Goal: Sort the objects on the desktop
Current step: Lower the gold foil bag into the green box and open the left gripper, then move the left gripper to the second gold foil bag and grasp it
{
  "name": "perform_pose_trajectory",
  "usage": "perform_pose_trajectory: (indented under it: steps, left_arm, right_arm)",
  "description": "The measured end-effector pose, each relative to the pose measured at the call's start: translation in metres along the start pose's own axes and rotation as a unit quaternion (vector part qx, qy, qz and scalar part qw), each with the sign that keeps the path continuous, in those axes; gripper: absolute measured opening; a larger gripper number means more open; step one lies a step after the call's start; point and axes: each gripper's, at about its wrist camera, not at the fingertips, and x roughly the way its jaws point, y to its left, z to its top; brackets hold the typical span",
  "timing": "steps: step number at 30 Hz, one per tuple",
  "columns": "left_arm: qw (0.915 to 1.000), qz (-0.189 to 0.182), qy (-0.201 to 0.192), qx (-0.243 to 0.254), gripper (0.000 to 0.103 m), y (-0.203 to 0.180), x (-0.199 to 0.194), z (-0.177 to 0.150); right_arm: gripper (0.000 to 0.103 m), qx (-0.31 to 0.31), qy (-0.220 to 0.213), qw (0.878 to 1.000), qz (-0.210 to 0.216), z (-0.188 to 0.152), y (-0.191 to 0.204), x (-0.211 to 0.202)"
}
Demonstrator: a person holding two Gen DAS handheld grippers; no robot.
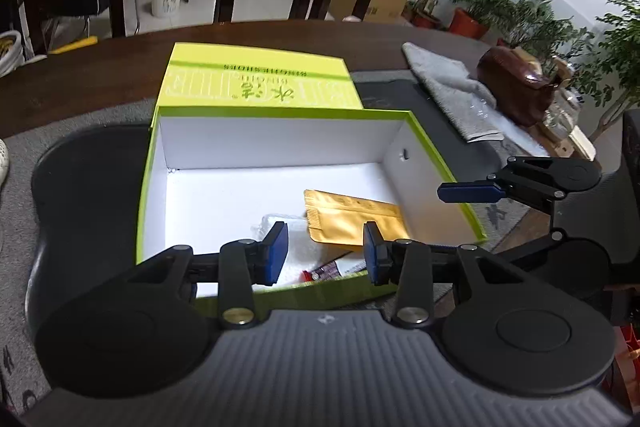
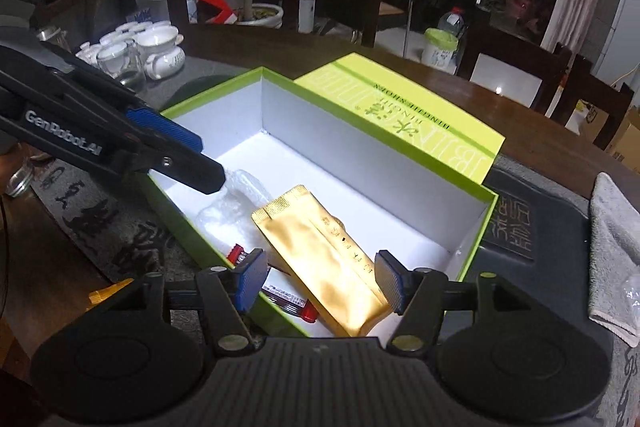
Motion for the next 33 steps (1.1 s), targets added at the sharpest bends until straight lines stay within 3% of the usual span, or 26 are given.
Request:
perform_pose_trajectory:
  steps: [8, 15, 19, 25, 33]
  left_arm:
    - [0.9998, -0.004, -0.016, 0.010, 0.041, -0.003, -0.037, -0.033]
    - [0.9998, 0.015, 0.011, -0.003, 0.046, 0.007, -0.038, -0.071]
    - [0.9984, 0.038, 0.039, -0.017, 0.049, 0.015, -0.025, -0.090]
    - [0.9969, 0.037, 0.057, -0.040, 0.049, 0.024, -0.016, -0.103]
    - [0.9961, 0.033, 0.070, -0.043, 0.055, 0.025, -0.005, -0.109]
  right_arm:
    - [0.067, -0.007, -0.038, 0.999, -0.002, -0.017, 0.018, -0.037]
    - [0.077, -0.013, -0.042, 0.999, 0.015, -0.045, 0.042, -0.050]
    - [0.081, -0.013, -0.027, 0.999, 0.037, -0.064, 0.062, -0.043]
    - [0.083, -0.016, 0.011, 0.997, 0.069, -0.089, 0.088, -0.020]
    - [0.083, -0.033, 0.039, 0.996, 0.075, -0.100, 0.104, 0.002]
